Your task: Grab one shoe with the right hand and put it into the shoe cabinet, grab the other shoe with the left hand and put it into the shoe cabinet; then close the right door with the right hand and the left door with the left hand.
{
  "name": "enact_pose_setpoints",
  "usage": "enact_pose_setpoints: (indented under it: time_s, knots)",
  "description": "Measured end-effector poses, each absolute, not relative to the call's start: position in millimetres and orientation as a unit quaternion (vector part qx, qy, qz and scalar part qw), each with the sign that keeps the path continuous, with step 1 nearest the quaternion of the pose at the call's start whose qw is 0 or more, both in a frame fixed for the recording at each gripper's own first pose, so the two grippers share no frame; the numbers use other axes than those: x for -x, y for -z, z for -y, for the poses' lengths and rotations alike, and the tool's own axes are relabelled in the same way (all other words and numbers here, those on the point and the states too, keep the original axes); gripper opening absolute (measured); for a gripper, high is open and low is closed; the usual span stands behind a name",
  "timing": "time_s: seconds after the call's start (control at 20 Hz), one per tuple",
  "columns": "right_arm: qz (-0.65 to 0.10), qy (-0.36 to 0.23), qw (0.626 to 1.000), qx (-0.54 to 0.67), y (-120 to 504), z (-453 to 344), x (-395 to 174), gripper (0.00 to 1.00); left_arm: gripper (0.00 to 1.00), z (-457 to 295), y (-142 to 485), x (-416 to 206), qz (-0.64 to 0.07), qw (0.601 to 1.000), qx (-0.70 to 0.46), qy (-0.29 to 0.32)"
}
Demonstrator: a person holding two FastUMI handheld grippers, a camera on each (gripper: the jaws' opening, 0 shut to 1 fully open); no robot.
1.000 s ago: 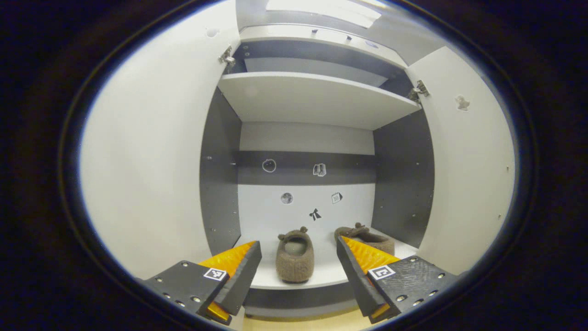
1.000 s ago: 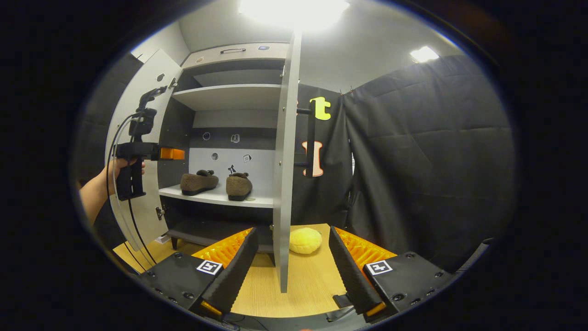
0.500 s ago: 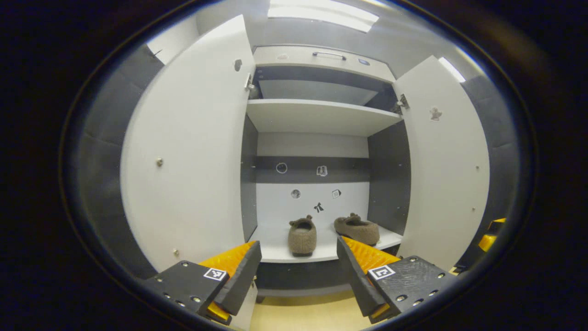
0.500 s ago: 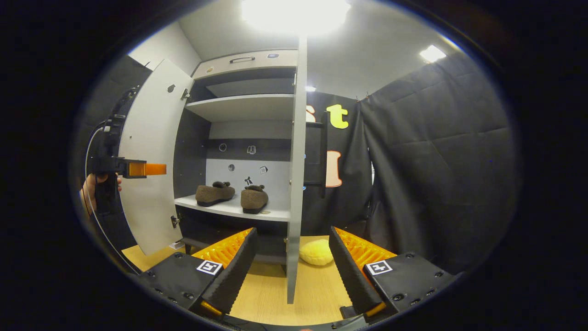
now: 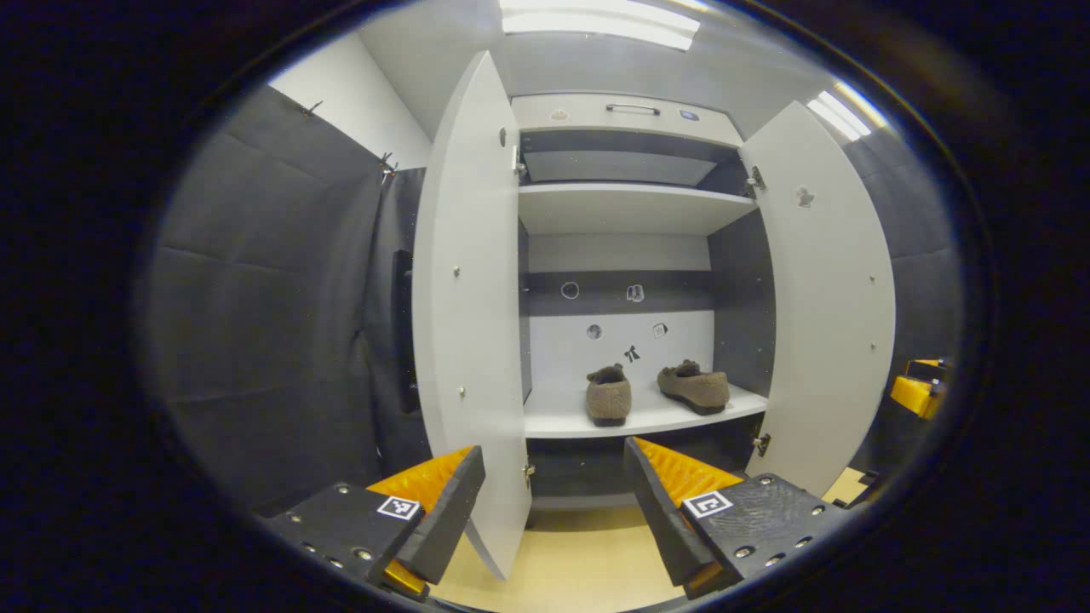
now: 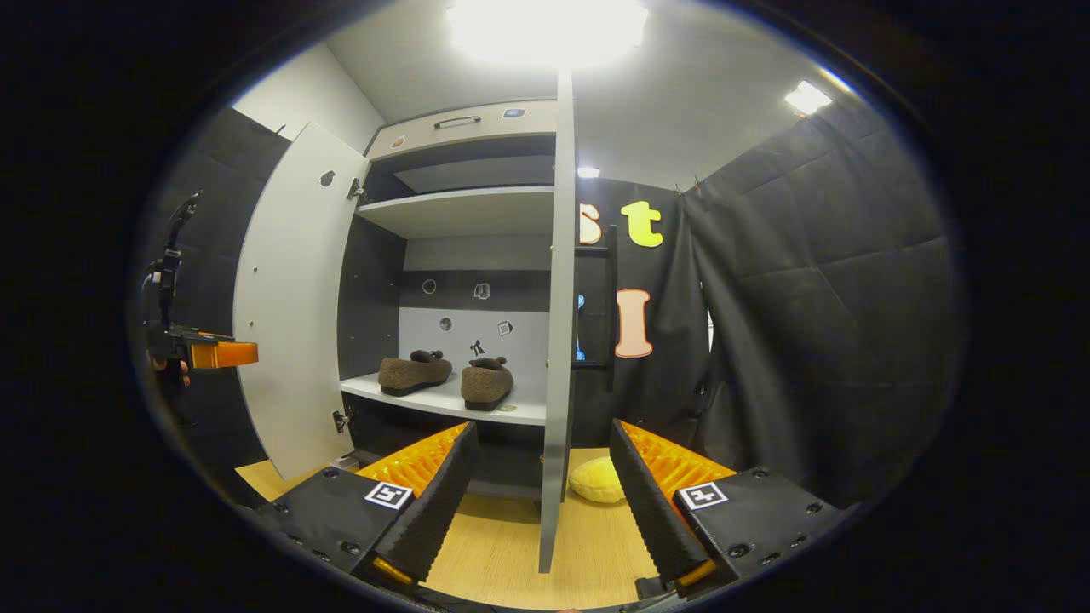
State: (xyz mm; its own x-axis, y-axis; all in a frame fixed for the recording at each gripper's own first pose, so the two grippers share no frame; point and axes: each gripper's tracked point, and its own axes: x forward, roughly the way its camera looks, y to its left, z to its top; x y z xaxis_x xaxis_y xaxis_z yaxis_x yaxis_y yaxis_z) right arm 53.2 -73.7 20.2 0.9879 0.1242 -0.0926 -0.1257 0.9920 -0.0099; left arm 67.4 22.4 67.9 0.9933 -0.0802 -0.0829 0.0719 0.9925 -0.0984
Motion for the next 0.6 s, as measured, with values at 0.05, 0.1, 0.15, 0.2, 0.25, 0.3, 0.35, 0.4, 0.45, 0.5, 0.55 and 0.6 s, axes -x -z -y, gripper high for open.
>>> enact_pose_setpoints:
  time_s: [0.05, 0.1, 0.15, 0.2, 0.25, 0.3, 0.35, 0.4, 0.45, 0.5, 0.55, 0.6]
  knots:
    - [-0.046, -0.054, 0.997, 0.012, -21, 81, -56, 0.97, 1.0, -27, -67, -64, -0.042, 0.997, 0.048, 0.033]
    - [-0.046, -0.045, 0.998, 0.014, -24, 88, -58, 0.97, 1.0, -33, -67, -62, -0.041, 0.998, 0.047, 0.028]
    - [-0.044, -0.037, 0.998, 0.014, -27, 95, -60, 0.97, 1.0, -36, -66, -59, -0.039, 0.998, 0.044, 0.023]
    - [-0.041, -0.028, 0.999, 0.015, -31, 103, -63, 0.97, 1.0, -38, -68, -58, -0.038, 0.998, 0.042, 0.02]
    - [-0.036, -0.017, 0.999, 0.013, -36, 111, -67, 0.98, 1.0, -41, -66, -58, -0.038, 0.998, 0.04, 0.017]
    - [-0.029, -0.006, 1.0, 0.008, -41, 120, -70, 0.98, 1.0, -44, -63, -58, -0.04, 0.998, 0.038, 0.016]
    - [-0.023, 0.005, 1.0, 0.001, -46, 128, -73, 0.97, 1.0, -47, -61, -59, -0.043, 0.998, 0.038, 0.014]
    - [-0.017, 0.017, 1.0, -0.004, -51, 137, -76, 0.98, 1.0, -49, -57, -58, -0.046, 0.998, 0.039, 0.01]
    - [-0.013, 0.032, 0.999, -0.006, -55, 146, -81, 0.97, 1.0, -52, -56, -58, -0.049, 0.998, 0.042, 0.007]
    - [-0.008, 0.049, 0.999, -0.007, -58, 157, -86, 0.98, 1.0, -55, -54, -58, -0.049, 0.998, 0.044, 0.005]
    - [-0.003, 0.066, 0.998, -0.009, -62, 167, -90, 0.98, 1.0, -58, -52, -57, -0.05, 0.998, 0.045, 0.002]
    - [0.0, 0.08, 0.997, -0.011, -66, 175, -95, 0.98, 1.0, -62, -52, -56, -0.05, 0.998, 0.044, -0.001]
